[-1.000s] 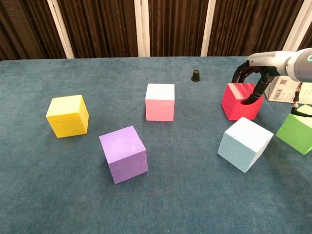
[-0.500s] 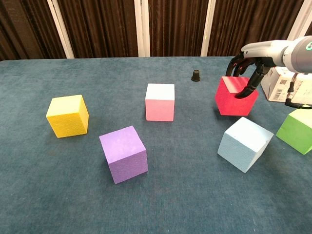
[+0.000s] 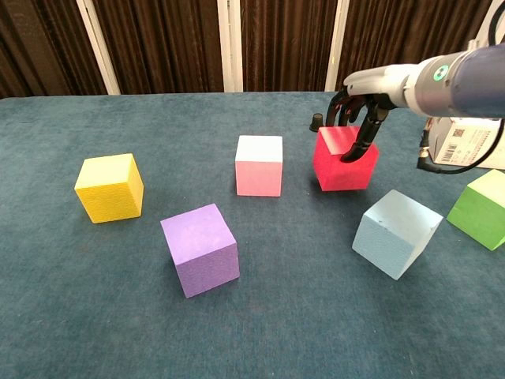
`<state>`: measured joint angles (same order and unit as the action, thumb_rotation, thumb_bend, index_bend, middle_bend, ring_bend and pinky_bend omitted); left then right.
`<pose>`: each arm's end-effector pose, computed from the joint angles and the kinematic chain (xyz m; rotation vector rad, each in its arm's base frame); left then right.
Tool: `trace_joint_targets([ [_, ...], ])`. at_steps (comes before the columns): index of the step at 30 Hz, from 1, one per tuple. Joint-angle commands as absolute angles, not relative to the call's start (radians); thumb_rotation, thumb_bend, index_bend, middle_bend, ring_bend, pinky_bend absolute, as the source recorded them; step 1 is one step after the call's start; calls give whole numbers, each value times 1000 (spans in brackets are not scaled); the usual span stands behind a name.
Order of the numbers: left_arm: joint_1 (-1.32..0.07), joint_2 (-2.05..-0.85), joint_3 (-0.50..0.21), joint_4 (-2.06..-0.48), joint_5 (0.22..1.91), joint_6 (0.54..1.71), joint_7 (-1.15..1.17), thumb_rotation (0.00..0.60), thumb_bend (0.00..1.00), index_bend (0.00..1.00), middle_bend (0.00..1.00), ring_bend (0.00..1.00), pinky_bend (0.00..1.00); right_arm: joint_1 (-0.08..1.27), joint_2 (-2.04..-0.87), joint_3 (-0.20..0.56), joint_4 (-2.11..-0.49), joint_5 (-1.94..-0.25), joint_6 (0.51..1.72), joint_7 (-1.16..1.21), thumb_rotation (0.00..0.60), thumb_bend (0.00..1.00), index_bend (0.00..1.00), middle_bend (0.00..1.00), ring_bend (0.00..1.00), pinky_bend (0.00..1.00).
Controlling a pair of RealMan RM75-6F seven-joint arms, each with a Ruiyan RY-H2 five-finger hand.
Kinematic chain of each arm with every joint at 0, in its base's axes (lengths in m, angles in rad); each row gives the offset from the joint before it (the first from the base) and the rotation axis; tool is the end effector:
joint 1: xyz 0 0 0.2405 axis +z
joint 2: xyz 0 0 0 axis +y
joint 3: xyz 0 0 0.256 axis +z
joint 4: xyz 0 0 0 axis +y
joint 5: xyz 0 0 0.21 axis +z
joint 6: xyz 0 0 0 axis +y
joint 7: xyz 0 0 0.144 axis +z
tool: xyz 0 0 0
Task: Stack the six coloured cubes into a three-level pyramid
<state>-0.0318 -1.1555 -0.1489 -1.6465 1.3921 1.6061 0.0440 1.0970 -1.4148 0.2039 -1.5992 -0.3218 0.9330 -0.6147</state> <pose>-0.3116 0.1807 0.1804 -1.1311 -0.8394 -0.9572 -0.0955 -0.3975 0.0143 1.7370 -1.1495 0.6733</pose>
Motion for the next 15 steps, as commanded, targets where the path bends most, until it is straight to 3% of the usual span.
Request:
trace_joint_targets([
  [1,-32,-1155,-151,-1645,1389,1607,44,600,363,143,0,0,0,1108,-1437,204,-1578,-306,936,-623,600,242,325,437,204,0],
  [15,-37,-1160,-153,-1641,1383,1599,52,600,363,143,0,0,0,1137,-1501,223,-1524,-255,971,-659,600,242,325,440,217,0],
])
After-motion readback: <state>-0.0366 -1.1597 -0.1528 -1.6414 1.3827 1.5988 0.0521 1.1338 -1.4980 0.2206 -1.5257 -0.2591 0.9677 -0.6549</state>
